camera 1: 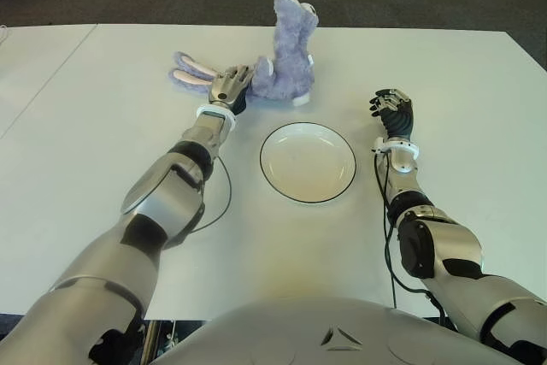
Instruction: Put the doll into the plate.
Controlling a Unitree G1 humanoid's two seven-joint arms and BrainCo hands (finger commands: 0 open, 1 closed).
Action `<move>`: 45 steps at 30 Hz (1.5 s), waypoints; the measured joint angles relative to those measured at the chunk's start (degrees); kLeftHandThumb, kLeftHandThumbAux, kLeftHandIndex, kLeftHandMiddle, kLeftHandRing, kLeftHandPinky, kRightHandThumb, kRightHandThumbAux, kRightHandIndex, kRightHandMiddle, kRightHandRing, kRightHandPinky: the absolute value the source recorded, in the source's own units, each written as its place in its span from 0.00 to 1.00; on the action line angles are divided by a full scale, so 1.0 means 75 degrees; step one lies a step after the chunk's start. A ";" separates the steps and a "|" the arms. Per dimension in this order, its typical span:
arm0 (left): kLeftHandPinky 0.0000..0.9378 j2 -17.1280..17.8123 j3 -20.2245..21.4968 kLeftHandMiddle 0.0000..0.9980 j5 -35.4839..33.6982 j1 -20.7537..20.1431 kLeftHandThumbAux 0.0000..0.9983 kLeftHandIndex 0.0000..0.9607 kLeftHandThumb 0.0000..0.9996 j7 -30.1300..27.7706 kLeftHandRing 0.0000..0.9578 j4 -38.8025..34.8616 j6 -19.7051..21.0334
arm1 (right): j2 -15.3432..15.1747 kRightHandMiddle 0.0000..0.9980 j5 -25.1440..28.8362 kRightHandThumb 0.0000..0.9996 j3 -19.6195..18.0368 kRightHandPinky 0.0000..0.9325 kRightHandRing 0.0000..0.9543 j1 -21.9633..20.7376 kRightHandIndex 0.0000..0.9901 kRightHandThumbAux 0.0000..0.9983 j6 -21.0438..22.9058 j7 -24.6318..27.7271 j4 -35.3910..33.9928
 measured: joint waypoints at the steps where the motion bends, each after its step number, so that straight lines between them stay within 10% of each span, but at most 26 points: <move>1: 0.27 -0.0007 -0.0001 0.00 0.0002 -0.0003 0.58 0.33 0.99 0.0000 0.06 0.0000 0.0039 | 0.0000 0.60 0.0002 0.69 -0.0002 0.61 0.62 0.0000 0.43 0.73 0.0000 0.0002 0.0000; 11: 0.31 -0.0039 -0.0147 0.00 0.0185 -0.0092 0.54 0.15 0.97 -0.0027 0.06 0.0001 0.0587 | 0.0001 0.61 0.0028 0.70 -0.0040 0.62 0.63 0.0001 0.43 0.73 -0.0005 0.0024 0.0000; 21: 0.44 -0.0064 -0.0124 0.10 0.0239 -0.0069 0.72 0.23 1.00 -0.0026 0.24 0.0002 0.0776 | 0.0002 0.61 0.0028 0.70 -0.0043 0.62 0.63 0.0001 0.43 0.73 -0.0006 -0.0012 0.0000; 28: 0.57 -0.0029 -0.0033 0.44 0.0195 -0.0022 0.66 0.39 1.00 -0.0026 0.50 0.0002 0.0747 | 0.0005 0.62 0.0030 0.70 -0.0045 0.62 0.64 0.0001 0.43 0.73 -0.0006 -0.0011 0.0000; 32: 0.79 0.0012 0.0072 0.49 0.0139 -0.0010 0.65 0.41 0.95 -0.0026 0.54 0.0002 0.0684 | 0.0007 0.62 0.0029 0.70 -0.0043 0.62 0.64 0.0000 0.43 0.73 -0.0006 -0.0011 0.0000; 45: 0.84 0.0082 0.0590 0.53 -0.0178 -0.0006 0.67 0.41 0.85 0.0160 0.80 0.0002 0.0396 | 0.0010 0.60 0.0031 0.69 -0.0045 0.62 0.63 0.0001 0.43 0.73 -0.0011 -0.0008 0.0000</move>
